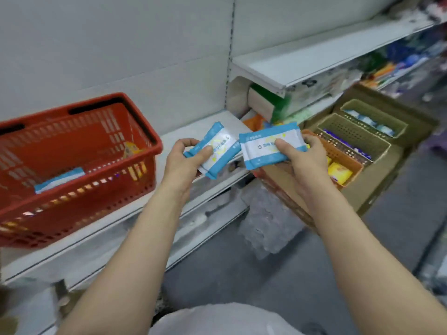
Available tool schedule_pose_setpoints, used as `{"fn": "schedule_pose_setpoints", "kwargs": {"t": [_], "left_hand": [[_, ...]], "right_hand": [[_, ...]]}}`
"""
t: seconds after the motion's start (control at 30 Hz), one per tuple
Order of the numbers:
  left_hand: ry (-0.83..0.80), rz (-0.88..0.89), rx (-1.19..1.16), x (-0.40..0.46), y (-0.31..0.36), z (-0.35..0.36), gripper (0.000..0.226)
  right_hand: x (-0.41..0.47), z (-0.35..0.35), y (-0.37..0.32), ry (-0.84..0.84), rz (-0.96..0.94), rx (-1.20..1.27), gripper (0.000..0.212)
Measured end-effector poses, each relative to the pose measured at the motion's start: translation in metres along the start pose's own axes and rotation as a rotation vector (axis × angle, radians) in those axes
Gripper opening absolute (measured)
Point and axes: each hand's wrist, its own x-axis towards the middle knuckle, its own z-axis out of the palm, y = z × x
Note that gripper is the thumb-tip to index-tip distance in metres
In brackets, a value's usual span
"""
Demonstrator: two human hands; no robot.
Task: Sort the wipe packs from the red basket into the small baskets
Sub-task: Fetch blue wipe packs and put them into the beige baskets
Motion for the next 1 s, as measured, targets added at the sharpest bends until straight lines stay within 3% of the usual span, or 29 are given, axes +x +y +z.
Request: {"fn": "schedule_pose_setpoints", "kwargs": {"t": [0.13,0.3,0.4,0.47,0.67,0.8,1.0], "left_hand": [[-0.080,-0.082,0.011,-0.032,-0.046,0.106,0.026],[-0.168,-0.141,0.056,-0.051,-0.085,0.209,0.031],[-0.229,-0.129,0.079,-0.039,-0.095,0.263,0.054],[-0.277,-0.121,0.084,-0.024,-0.106,0.300,0.052],[-0.307,-0.178,0.045,0.004,-0.135,0.432,0.022],[-0.303,-0.191,0.080,0.018,-0.145,0.510,0.012],[-0.248,-0.309,0.028,0.043,-0.175,0.616,0.037]], "right_hand": [[0.005,-0.126,-0.012,0.079,-0.034,-0.034,0.066],[0.028,-0.233,-0.027,0.222,-0.019,-0.035,0.053],[0.060,-0.274,-0.033,0.300,-0.009,-0.008,0.048],[0.087,-0.300,-0.037,0.325,0.017,-0.022,0.046],[0.162,-0.384,-0.063,0.340,0.098,-0.087,0.038],[0.210,-0.435,-0.084,0.300,0.147,0.040,0.036],[0.292,-0.497,-0.088,0.162,0.290,0.185,0.022]]}}
